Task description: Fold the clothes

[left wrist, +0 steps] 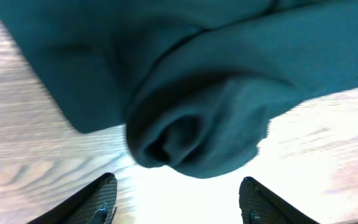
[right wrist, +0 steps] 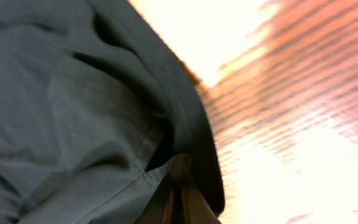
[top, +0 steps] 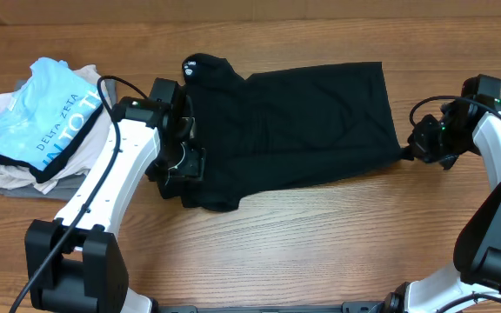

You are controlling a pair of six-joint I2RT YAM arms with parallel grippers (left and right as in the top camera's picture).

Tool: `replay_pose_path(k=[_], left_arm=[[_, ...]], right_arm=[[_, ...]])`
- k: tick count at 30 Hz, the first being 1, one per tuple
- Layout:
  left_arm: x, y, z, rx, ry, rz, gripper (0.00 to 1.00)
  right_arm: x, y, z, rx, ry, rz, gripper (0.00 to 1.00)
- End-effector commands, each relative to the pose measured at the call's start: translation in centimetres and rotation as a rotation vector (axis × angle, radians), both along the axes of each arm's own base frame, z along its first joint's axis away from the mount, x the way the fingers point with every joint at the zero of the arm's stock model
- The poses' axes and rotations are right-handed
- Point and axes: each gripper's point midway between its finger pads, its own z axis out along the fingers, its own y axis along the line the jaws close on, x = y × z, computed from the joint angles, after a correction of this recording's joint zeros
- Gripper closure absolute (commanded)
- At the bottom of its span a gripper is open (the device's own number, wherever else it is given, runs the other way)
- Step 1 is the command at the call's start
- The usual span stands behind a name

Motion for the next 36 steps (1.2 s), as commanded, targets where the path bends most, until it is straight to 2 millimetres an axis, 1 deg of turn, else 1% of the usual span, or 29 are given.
replay_pose_path(k=[1, 2, 5, 7, 8, 12, 14, 16, 18, 21, 22, 24, 26, 28, 32, 33, 34, 35, 36], left_arm=[[-1.7, -2.0, -1.0, -0.06, 0.043, -0.085, 0.34], [-2.1, -2.4, -1.4, -0.062, 0.054, -0.092, 0.35], [-3.8, -4.3, -2.3, -0.092, 0.091, -0.134, 0.39], [-4.5, -5.3, -3.0, -0.085, 0.09, -0.17, 0.37], [-4.6, -5.4, -3.3, -0.067, 0.085, -0.176, 0.36], [-4.5, -4.8, -5.2, 0.065, 0.036, -0.122, 0.32], [-4.2, -5.1, -5.9, 0.069, 0.012, -0.094, 0.33], [-4.4, -5.7, -6.1, 0.033, 0.022, -0.081, 0.33], [-4.6, -5.7, -6.2, 0.029, 0.031, -0.079, 0.36], [-4.0, -4.7, -6.4, 0.093, -0.003, -0.078, 0.42], [-3.6, -4.4, -6.5, 0.113, -0.023, -0.078, 0.43], [-3.1, -4.4, -6.8, 0.118, -0.053, -0.079, 0.43], [-2.8, -4.7, -7.3, 0.107, -0.076, -0.084, 0.49], [-2.6, -4.9, -7.8, 0.099, -0.096, -0.089, 0.6], [-2.7, -4.9, -8.9, 0.09, -0.114, -0.089, 0.62], [-2.9, -4.9, -9.1, 0.089, -0.113, -0.089, 0.66], [-3.1, -4.9, -9.3, 0.086, -0.108, -0.089, 0.73], [-3.4, -4.9, -9.5, 0.081, -0.098, -0.09, 0.84], [-3.7, -5.1, -9.5, 0.068, -0.083, -0.093, 0.93]], right_arm=[[0.2, -0.7, 0.3, -0.045, 0.002, -0.023, 0.96], [0.2, -0.6, 0.3, -0.043, 0.0, -0.023, 0.96], [0.3, -0.6, 0.3, -0.04, -0.004, -0.022, 0.96], [0.4, -0.6, 0.4, -0.041, -0.009, -0.023, 0.96], [0.5, -0.7, 0.4, -0.041, -0.012, -0.023, 0.96], [0.7, -0.5, 0.4, -0.032, -0.021, -0.025, 0.96], [0.7, -0.5, 0.4, -0.033, -0.021, -0.025, 0.96], [0.7, -0.5, 0.4, -0.032, -0.021, -0.025, 0.96], [0.7, -0.5, 0.4, -0.032, -0.021, -0.024, 0.96], [0.7, -0.5, 0.5, -0.029, -0.024, -0.025, 0.96], [0.8, -0.4, 0.5, -0.026, -0.026, -0.024, 0.96], [0.8, -0.4, 0.5, -0.026, -0.027, -0.024, 0.96], [0.8, -0.4, 0.5, -0.026, -0.026, -0.024, 0.96], [0.8, -0.4, 0.5, -0.026, -0.026, -0.024, 0.96], [0.8, -0.4, 0.5, -0.026, -0.027, -0.024, 0.96], [0.8, -0.4, 0.5, -0.026, -0.027, -0.024, 0.96], [0.8, -0.4, 0.5, -0.026, -0.027, -0.024, 0.96], [0.8, -0.4, 0.5, -0.026, -0.027, -0.024, 0.96], [0.8, -0.4, 0.5, -0.026, -0.026, -0.024, 0.96]])
